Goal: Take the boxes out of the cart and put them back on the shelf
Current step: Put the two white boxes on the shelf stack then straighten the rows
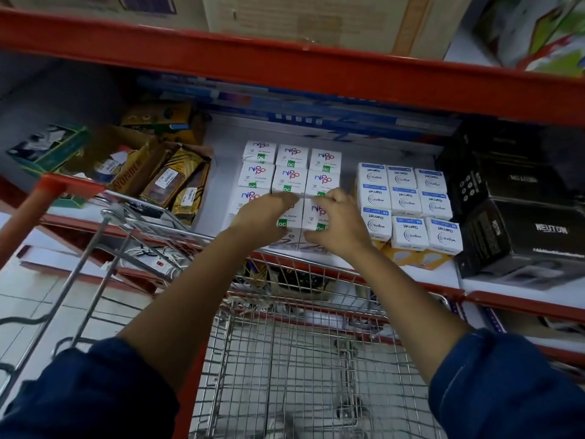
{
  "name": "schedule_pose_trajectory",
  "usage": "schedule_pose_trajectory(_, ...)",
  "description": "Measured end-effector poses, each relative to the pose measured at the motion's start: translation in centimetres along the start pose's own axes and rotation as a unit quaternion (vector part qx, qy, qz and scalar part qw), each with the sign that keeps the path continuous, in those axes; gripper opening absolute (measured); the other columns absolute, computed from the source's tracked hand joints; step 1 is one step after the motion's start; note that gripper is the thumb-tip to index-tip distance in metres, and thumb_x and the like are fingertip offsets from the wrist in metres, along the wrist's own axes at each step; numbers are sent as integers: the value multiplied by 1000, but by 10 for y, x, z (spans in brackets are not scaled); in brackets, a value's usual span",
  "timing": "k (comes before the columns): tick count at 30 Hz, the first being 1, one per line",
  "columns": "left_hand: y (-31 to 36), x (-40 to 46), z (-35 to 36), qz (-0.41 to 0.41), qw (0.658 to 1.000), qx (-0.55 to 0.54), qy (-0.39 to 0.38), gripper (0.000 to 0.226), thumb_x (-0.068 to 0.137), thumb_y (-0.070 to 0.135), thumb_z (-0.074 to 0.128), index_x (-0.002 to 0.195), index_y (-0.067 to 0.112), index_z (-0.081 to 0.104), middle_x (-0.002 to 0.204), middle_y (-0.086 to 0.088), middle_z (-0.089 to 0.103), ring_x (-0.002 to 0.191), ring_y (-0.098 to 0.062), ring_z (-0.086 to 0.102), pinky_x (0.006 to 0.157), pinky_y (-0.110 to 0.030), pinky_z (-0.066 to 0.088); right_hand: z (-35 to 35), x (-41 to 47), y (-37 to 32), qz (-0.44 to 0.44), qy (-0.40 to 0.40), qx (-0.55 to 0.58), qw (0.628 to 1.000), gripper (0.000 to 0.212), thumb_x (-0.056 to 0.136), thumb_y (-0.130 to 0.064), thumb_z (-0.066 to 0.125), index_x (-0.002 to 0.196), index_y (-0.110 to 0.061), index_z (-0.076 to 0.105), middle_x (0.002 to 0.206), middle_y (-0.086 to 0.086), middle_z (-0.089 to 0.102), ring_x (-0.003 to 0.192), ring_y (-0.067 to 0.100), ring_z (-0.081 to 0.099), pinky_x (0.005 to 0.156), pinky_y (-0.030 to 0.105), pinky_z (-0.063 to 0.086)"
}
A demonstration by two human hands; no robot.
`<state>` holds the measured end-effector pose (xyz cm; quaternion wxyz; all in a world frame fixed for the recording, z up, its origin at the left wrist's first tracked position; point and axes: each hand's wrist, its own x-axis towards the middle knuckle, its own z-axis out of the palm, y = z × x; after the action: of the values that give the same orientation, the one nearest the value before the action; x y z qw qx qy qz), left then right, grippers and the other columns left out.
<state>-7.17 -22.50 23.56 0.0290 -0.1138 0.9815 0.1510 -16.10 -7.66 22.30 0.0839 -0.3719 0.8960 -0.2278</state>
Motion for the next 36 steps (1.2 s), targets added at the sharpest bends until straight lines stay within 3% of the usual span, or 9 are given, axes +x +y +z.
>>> schedule_pose_trajectory(6,-1,-16,22,11,998,46,47,66,94,15,56,152,20,25,161,-2,23,145,-21,30,109,-39,43,27,-19,4,14,105,68,992,71,80,-27,77,144,-15,48,138,6,46,130,23,42,108,33,41)
schedule_pose_trajectory(12,12,-49,60,-112,940,-153,282,81,87,26,69,152,17,22,161,-6,20,149,-23,18,116,-37,28,59,-42,-10,158,215,275,924,98,71,-29,85,151,-18,30,153,6,32,140,15,34,109,22,30)
schedule_pose_trajectory(14,28,-58,68,-241,843,-344,336,80,83,30,73,148,20,28,154,-6,29,141,-23,31,111,-36,33,69,-46,-15,230,226,379,868,100,70,-28,85,152,-23,28,154,1,33,142,18,34,114,35,34)
schedule_pose_trajectory(18,56,-64,59,-395,562,-664,295,50,91,29,62,135,13,42,128,-5,53,117,-21,54,107,-42,44,61,-53,-33,411,170,581,681,73,81,-28,76,145,-18,41,151,1,40,137,20,39,104,37,35)
schedule_pose_trajectory(20,55,-62,51,-384,458,-770,223,56,98,34,49,143,4,36,144,-18,46,131,-29,49,112,-37,39,52,-53,-35,439,144,666,585,57,86,-37,70,134,-14,50,145,5,45,130,20,45,97,30,38)
schedule_pose_trajectory(23,45,-58,40,-341,276,-883,168,74,99,49,38,151,0,19,155,-22,28,143,-33,32,120,-39,27,41,-48,-32,435,153,763,453,69,90,-45,62,142,-4,42,139,14,46,125,24,50,104,30,44)
schedule_pose_trajectory(26,34,-53,36,-316,190,-916,158,85,96,59,35,153,1,10,159,-23,18,147,-35,21,121,-41,21,40,-39,-32,427,126,802,399,83,90,-52,59,145,4,32,135,19,47,119,27,50,111,39,39)
schedule_pose_trajectory(29,26,-47,34,-317,162,-923,148,92,93,65,31,153,1,3,160,-24,8,149,-37,12,122,-44,15,42,-30,-34,423,112,819,371,86,90,-53,59,149,1,28,146,22,38,137,33,40,114,42,34)
schedule_pose_trajectory(36,3,-17,46,-319,194,-922,99,87,91,68,32,154,12,11,159,-25,14,147,-41,17,120,-54,17,41,-16,-36,422,117,831,343,89,92,-52,55,156,-6,13,159,23,19,147,33,24,120,45,25)
